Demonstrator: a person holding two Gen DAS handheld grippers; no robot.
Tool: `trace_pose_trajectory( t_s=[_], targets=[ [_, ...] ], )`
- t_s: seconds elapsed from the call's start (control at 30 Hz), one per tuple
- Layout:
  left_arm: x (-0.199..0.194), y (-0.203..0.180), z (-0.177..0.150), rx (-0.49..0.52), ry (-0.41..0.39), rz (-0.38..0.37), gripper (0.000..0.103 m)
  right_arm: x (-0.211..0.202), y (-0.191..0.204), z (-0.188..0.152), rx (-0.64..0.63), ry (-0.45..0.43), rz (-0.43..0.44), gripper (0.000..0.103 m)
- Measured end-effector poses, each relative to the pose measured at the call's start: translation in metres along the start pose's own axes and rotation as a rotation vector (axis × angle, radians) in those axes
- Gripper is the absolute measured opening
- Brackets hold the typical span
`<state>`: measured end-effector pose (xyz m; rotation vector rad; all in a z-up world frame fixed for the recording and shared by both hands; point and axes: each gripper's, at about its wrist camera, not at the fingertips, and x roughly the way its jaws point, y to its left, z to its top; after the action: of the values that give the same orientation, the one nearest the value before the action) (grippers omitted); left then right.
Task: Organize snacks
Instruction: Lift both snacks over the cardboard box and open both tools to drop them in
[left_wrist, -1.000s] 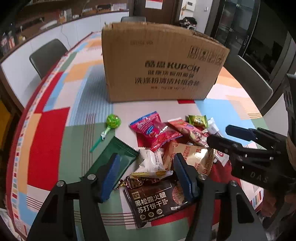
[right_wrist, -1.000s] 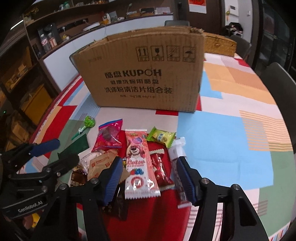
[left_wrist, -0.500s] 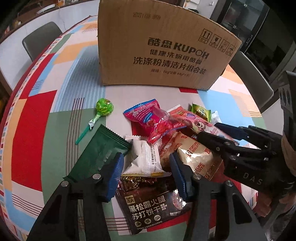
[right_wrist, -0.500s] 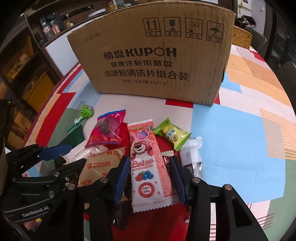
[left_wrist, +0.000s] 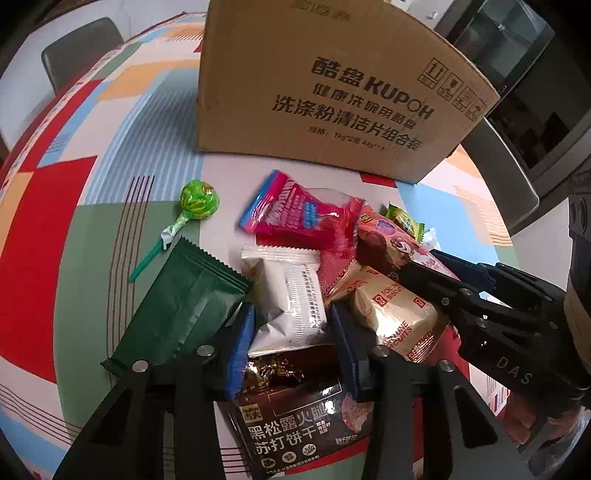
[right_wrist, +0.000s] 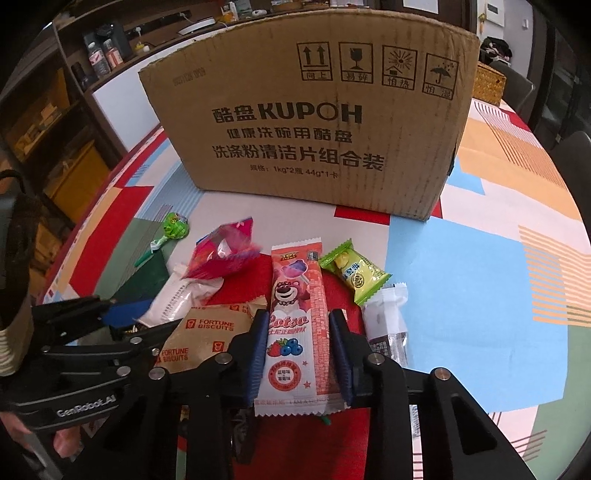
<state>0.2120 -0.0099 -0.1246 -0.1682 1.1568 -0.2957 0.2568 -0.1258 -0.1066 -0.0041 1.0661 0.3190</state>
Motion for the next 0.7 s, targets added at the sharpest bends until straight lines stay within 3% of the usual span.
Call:
trace_pose_trajectory(
  t_s=[0.2,0.7],
  targets=[
    [-0.007,-0.004,-0.001,0.013,-0.024,0.011,0.035,-0.007,0.003,-0.001,0.015,-0.015,0.009,0.032],
    [-0.064,-0.025,-0.008,0.061,-0.168,0.018,0.035,-0.047,0.008,-0.004,0.024,-0.111,0.022,0.032]
  ],
)
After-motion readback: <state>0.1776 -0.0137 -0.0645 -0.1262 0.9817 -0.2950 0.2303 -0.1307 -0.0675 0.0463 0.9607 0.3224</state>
